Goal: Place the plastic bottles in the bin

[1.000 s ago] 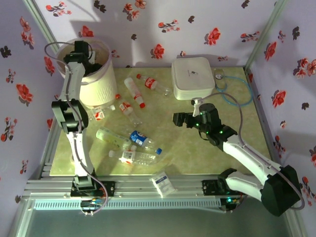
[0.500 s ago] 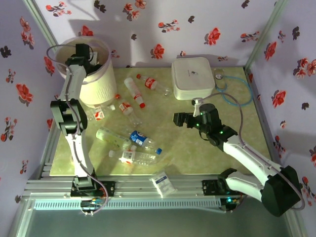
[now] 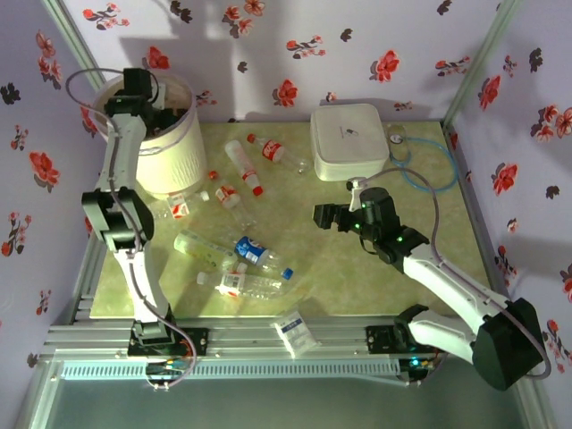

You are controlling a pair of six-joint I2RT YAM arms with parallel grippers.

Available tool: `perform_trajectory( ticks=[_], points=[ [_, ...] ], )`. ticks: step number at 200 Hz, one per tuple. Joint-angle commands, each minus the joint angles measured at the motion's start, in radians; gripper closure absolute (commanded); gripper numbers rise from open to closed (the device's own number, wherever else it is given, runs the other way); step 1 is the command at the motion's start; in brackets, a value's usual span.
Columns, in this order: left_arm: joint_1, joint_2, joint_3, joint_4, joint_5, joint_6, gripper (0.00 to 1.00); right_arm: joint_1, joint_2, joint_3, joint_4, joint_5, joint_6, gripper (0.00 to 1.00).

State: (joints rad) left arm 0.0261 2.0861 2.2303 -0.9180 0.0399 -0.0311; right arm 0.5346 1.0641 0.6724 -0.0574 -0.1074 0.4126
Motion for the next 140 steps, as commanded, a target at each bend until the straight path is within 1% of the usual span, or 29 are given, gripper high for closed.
perform_trajectory(
  ticks=[1, 40, 56, 84, 101, 123, 139, 140],
  points=[
    [-0.003, -0.099, 0.082, -0.059, -0.041, 0.047, 0.0, -0.007, 0.008, 0.005, 0.025, 0.018, 0.004, 0.01],
    [-0.003, -0.154, 0.206, -0.117, -0.047, 0.046, 0.0, -0.007, 0.035, 0.015, 0.04, 0.018, 0.002, 0.01],
    [-0.01, -0.195, 0.231, -0.128, -0.061, 0.038, 0.0, -0.007, 0.046, 0.022, 0.046, 0.015, 0.004, 0.01],
    [-0.057, -0.29, 0.242, -0.122, -0.142, 0.032, 0.0, -0.008, 0.061, 0.026, 0.05, 0.019, 0.005, 0.01],
    [-0.126, -0.342, 0.245, -0.121, -0.198, 0.026, 0.02, -0.007, 0.071, 0.027, 0.05, 0.031, 0.008, 0.01],
    [-0.272, -0.387, 0.235, -0.102, -0.291, 0.015, 0.07, -0.013, 0.076, 0.025, 0.059, 0.054, 0.03, 0.01],
    [-0.374, -0.388, 0.212, -0.079, -0.322, 0.005, 0.08, -0.027, 0.072, 0.02, 0.069, 0.067, 0.063, 0.01],
    [-0.38, -0.387, 0.21, -0.078, -0.322, -0.011, 0.08, -0.028, 0.071, 0.018, 0.069, 0.068, 0.064, 0.01]
  ],
)
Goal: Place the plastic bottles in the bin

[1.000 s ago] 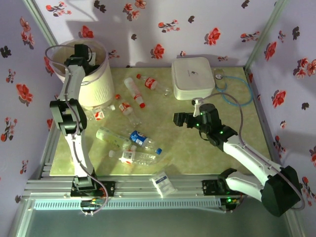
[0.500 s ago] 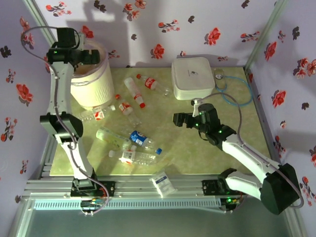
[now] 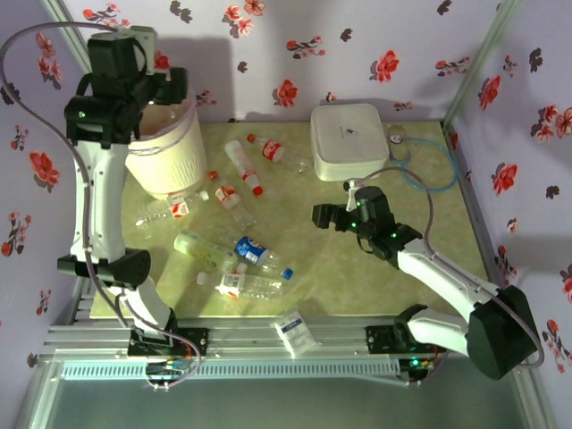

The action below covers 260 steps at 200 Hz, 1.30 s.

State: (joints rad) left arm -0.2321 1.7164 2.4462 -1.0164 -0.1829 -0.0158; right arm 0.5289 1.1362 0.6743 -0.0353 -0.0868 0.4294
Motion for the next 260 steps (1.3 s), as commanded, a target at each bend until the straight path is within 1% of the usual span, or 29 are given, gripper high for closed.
perform_trajectory(
  ticks=[1, 27, 46, 56, 67, 89, 103, 112, 134, 138, 153, 179, 221, 240, 260],
  points=[
    [-0.126, -0.017, -0.008, 0.023, -0.099, -0.036, 0.08, -0.023, -0.001, 0.015, 0.048, 0.048, 0.049, 0.01],
    [-0.241, 0.025, -0.096, 0.093, -0.1, -0.139, 0.11, -0.056, -0.024, 0.005, 0.019, 0.089, 0.1, 0.01],
    [-0.291, 0.066, -0.196, 0.225, -0.073, -0.254, 0.15, -0.082, -0.062, -0.019, -0.012, 0.117, 0.137, 0.01],
    [-0.302, 0.095, -0.254, 0.293, -0.035, -0.33, 0.16, -0.095, -0.09, -0.039, -0.022, 0.133, 0.152, 0.01],
    [-0.31, 0.129, -0.309, 0.359, -0.017, -0.437, 0.18, -0.105, -0.123, -0.058, -0.037, 0.15, 0.168, 0.01],
    [-0.319, 0.198, -0.433, 0.54, 0.065, -0.643, 0.18, -0.117, -0.178, -0.091, -0.063, 0.182, 0.179, 0.01],
    [-0.32, 0.255, -0.467, 0.612, 0.089, -0.776, 0.18, -0.124, -0.197, -0.105, -0.078, 0.194, 0.188, 0.01],
    [-0.322, 0.297, -0.474, 0.645, 0.098, -0.833, 0.19, -0.125, -0.203, -0.108, -0.086, 0.196, 0.191, 0.01],
    [-0.325, 0.377, -0.479, 0.687, 0.095, -0.964, 0.17, -0.128, -0.212, -0.111, -0.102, 0.207, 0.195, 0.01],
    [-0.325, 0.389, -0.479, 0.691, 0.093, -0.987, 0.13, -0.128, -0.211, -0.111, -0.105, 0.211, 0.195, 0.01],
    [-0.325, 0.432, -0.478, 0.692, 0.074, -1.065, 0.07, -0.128, -0.213, -0.112, -0.115, 0.228, 0.2, 0.01],
    [-0.322, 0.486, -0.478, 0.673, 0.051, -1.196, 0.06, -0.13, -0.214, -0.116, -0.123, 0.235, 0.2, 0.01],
    [-0.322, 0.541, -0.472, 0.664, 0.02, -1.311, 0.07, -0.131, -0.22, -0.12, -0.131, 0.245, 0.194, 0.01],
    [-0.322, 0.556, -0.475, 0.639, 0.0, -1.359, 0.09, -0.132, -0.225, -0.121, -0.135, 0.252, 0.192, 0.01],
    [-0.322, 0.582, -0.473, 0.641, 0.003, -1.389, 0.09, -0.135, -0.227, -0.126, -0.132, 0.255, 0.19, 0.01]
  ],
)
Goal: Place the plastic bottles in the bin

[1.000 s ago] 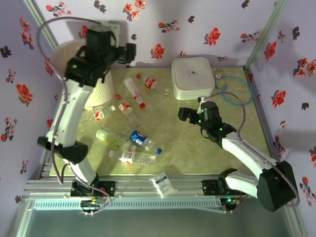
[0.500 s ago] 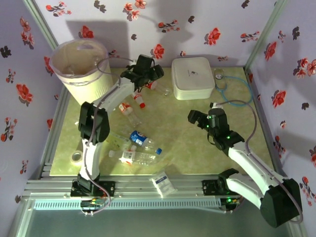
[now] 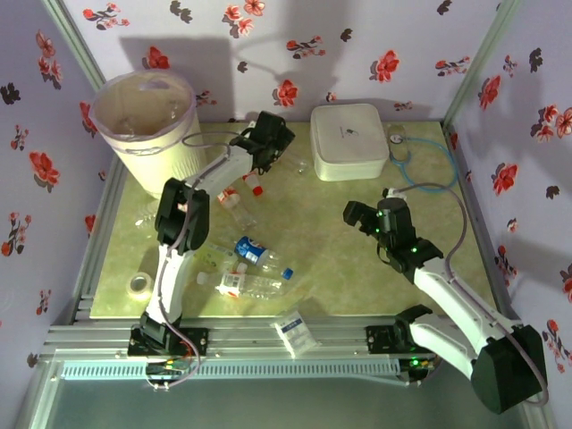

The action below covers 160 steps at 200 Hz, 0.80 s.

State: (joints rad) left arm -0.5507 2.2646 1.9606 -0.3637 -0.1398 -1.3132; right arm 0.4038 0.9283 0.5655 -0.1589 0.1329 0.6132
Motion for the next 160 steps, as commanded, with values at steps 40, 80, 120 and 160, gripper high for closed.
perform_trajectory(
  ticks=[40, 80, 120, 160],
  points=[
    [-0.003, 0.127, 0.097, -0.055, -0.011, -0.113, 0.1, -0.011, -0.016, -0.02, -0.006, 0.036, 0.004, 0.01],
    [0.001, 0.196, 0.146, -0.084, -0.011, -0.131, 0.1, -0.015, -0.019, -0.022, -0.011, 0.042, 0.0, 0.01],
    [0.012, 0.274, 0.222, -0.116, -0.014, -0.131, 0.11, -0.019, -0.017, -0.03, -0.004, 0.041, 0.002, 0.01],
    [0.021, 0.316, 0.234, -0.117, -0.009, -0.138, 0.23, -0.02, -0.021, -0.03, -0.012, 0.047, 0.0, 0.01]
  ],
)
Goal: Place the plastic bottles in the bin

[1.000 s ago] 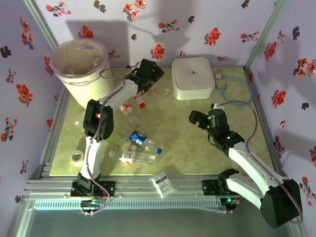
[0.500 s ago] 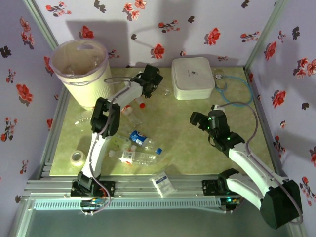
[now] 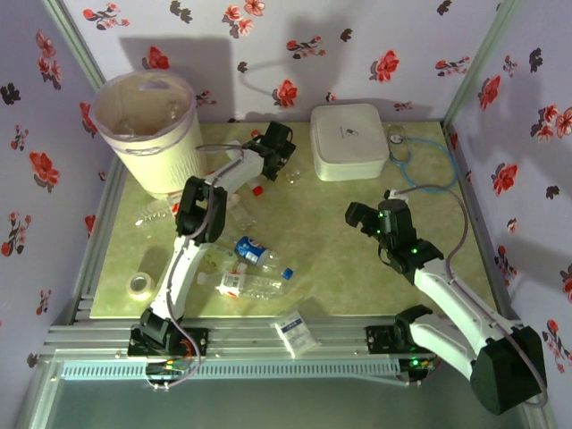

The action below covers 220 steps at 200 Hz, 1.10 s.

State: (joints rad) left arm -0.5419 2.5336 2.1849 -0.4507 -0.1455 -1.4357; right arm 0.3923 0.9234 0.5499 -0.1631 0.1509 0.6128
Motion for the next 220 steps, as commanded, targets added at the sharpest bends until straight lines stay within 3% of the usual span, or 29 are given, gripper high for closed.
perform_trajectory(
  ticks=[1, 48, 102, 164, 220],
  points=[
    [0.013, 0.047, 0.008, -0.029, -0.003, -0.016, 0.24, -0.009, -0.016, -0.015, -0.008, 0.03, 0.001, 0.01],
    [0.013, 0.045, 0.003, -0.03, -0.004, 0.005, 0.39, -0.009, 0.006, -0.01, 0.0, 0.027, 0.005, 0.01],
    [0.005, -0.015, 0.017, -0.026, -0.017, 0.115, 0.46, -0.011, 0.033, 0.005, 0.002, 0.031, 0.025, 0.01],
    [-0.036, -0.152, 0.088, -0.002, -0.024, 0.397, 0.59, -0.026, 0.06, 0.003, 0.013, 0.035, 0.075, 0.01],
    [-0.058, -0.302, 0.15, -0.041, -0.016, 0.684, 0.86, -0.028, 0.098, 0.008, 0.048, 0.008, 0.111, 0.01]
  ],
)
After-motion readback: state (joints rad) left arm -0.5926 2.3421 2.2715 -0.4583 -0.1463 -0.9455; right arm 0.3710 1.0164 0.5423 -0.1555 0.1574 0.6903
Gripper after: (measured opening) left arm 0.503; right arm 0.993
